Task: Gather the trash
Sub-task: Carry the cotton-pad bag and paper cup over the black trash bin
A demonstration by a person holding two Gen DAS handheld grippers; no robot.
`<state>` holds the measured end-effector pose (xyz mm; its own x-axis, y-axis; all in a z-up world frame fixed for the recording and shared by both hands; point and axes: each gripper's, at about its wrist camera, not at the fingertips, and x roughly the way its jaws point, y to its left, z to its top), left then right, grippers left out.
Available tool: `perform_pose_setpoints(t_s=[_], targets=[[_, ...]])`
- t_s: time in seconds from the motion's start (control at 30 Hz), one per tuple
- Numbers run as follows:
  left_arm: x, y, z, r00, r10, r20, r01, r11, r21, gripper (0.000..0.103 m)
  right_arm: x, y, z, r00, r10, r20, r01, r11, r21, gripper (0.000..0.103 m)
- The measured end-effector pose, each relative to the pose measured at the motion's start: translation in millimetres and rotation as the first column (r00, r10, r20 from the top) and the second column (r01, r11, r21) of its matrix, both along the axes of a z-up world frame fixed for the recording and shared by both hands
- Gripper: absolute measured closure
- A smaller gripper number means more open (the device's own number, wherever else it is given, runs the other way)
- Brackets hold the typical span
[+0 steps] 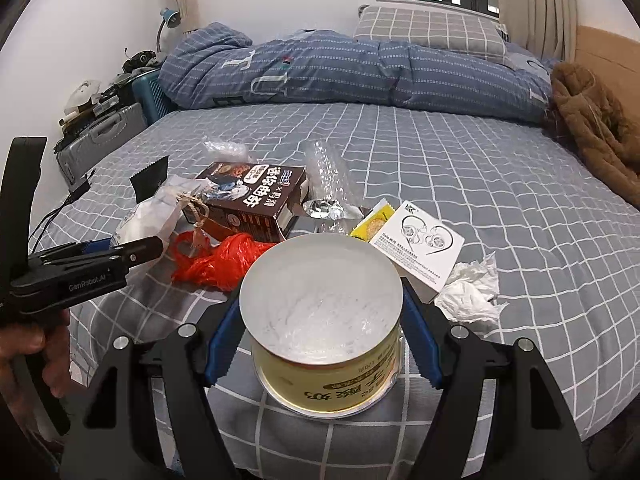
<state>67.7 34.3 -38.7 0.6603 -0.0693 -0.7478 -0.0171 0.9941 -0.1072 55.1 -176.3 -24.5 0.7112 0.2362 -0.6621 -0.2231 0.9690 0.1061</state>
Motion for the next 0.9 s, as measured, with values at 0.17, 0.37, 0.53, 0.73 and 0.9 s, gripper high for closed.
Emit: perform_pose_setpoints(t_s=[0.17, 0.37, 0.53, 0.73, 0.9], targets=[[-9, -2, 14, 1.000, -0.003, 0.011, 0.003, 1.000, 0.006, 0.045, -8, -1, 14, 1.000, -0.004, 0.011, 0.004, 1.000, -0.006, 0.035], [-25, -8, 28, 1.000, -0.008, 0.029, 0.008, 1.000, 0.008, 0.045, -21, -8, 27, 1.000, -0.008, 0.029, 0.009, 1.000, -0.011, 0.035], [-41, -11, 43, 0.999, 0.007, 0.038, -0.007, 1.000, -0.006, 0.045, -32, -20, 47, 0.997, -0.034, 0.064, 0.035, 0.999, -0.011, 0.035], [-70, -11, 61, 0.999, 0.021, 0.043, -0.021, 1.000, -0.017, 0.045, -50, -29, 69, 0.996, -0.049, 0.070, 0.049, 0.999, -0.008, 0.035], [-96, -8, 67, 0.999, 0.035, 0.036, -0.034, 0.999, -0.029, 0.045, -72, -27, 83, 0.997, -0.042, 0.064, 0.043, 0.999, -0.001, 0.035]])
